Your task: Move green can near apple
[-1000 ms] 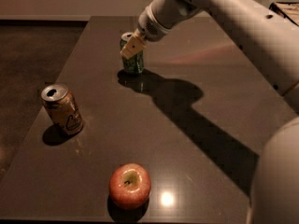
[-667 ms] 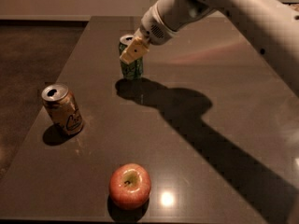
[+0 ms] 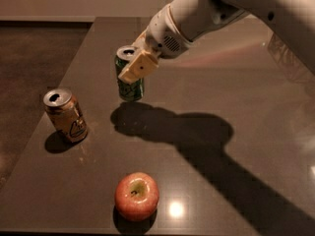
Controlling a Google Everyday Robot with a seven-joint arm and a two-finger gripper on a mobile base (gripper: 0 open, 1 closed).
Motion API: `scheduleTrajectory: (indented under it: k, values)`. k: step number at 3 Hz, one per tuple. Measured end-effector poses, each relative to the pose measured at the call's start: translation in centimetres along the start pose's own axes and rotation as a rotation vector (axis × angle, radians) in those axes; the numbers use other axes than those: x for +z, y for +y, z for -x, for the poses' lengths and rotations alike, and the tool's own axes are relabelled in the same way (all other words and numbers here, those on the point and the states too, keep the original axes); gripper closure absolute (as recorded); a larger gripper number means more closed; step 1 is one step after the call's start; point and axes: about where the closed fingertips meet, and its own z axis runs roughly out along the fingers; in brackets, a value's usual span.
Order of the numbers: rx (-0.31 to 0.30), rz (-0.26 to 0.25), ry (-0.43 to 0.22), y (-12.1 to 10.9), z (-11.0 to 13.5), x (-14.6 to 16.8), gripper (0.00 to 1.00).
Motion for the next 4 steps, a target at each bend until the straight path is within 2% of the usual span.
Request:
scheduleTrajectory:
  k: [1, 3, 4]
  values:
    - [-0.043, 0.045, 0.005, 2.6, 0.4, 0.7, 1.00]
    - [-0.103, 0.100, 0.056, 6.0, 0.1, 3.0, 1.00]
    - [-0.101, 0.124, 0.067, 7.0, 0.2, 4.2, 0.85]
